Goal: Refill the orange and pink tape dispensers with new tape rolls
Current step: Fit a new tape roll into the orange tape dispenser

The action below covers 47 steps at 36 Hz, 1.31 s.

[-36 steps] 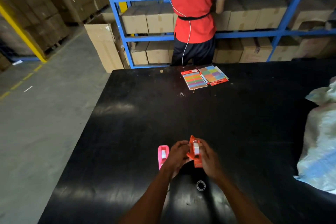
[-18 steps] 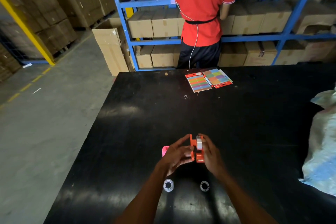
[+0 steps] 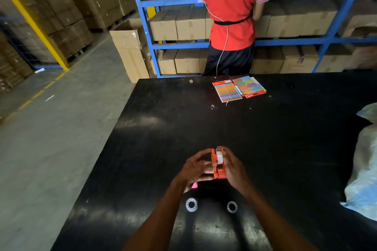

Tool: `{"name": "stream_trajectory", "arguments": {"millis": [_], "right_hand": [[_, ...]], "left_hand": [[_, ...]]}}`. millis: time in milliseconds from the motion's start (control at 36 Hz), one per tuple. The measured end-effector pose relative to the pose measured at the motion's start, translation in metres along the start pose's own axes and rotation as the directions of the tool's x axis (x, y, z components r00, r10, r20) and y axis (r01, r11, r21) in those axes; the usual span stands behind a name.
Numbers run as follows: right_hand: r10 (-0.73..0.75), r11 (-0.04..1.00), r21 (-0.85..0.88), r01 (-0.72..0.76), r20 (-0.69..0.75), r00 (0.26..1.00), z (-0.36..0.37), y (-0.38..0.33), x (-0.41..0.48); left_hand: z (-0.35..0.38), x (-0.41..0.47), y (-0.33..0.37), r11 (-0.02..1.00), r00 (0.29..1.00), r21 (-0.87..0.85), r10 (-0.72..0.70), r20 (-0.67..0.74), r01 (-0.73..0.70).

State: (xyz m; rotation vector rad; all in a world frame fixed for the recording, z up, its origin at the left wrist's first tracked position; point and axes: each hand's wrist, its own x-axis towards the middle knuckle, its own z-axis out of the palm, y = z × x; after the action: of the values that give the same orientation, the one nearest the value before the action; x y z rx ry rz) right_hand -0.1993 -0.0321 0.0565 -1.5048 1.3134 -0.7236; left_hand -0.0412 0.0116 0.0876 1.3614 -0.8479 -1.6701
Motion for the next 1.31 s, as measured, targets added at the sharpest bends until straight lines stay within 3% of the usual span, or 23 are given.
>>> {"name": "stream_trajectory", "arguments": {"millis": [222,389,667,833,1167,1306], "right_hand": [[0.061,0.997,0.05,-0.064,0.051,0.997,0.013,0.001,0.001],[0.104,0.965,0.234,-0.116,0.065,0.993,0.013,-0.02,-0.013],[-0.016,0.999,-0.026,0.018,0.048,0.999,0.027,-0.021,0.0],[0.034,0.994,0.097,-0.044,0.095,0.995,0.024,-0.02,0.001],[0.064,0.998,-0.014,-0.062,0.188,0.98,0.012,-0.036,0.001],[0.09,0.995,0.026,-0.096,0.175,0.98,0.01,-0.036,0.002]], "left_hand": [[-0.005,-0.007,0.0,1.0,1.0,0.011,0.001,-0.023,-0.001],[-0.006,-0.014,0.007,1.0,1.0,0.0,0.002,-0.014,-0.002],[-0.014,-0.018,0.009,1.0,0.999,0.013,0.003,-0.033,-0.003],[-0.021,-0.019,0.02,0.997,0.999,0.063,-0.034,-0.029,0.036],[-0.023,-0.015,0.033,0.986,0.994,0.125,-0.11,-0.005,0.11],[-0.021,-0.014,0.037,0.982,0.991,0.138,-0.132,0.001,0.131]]}}
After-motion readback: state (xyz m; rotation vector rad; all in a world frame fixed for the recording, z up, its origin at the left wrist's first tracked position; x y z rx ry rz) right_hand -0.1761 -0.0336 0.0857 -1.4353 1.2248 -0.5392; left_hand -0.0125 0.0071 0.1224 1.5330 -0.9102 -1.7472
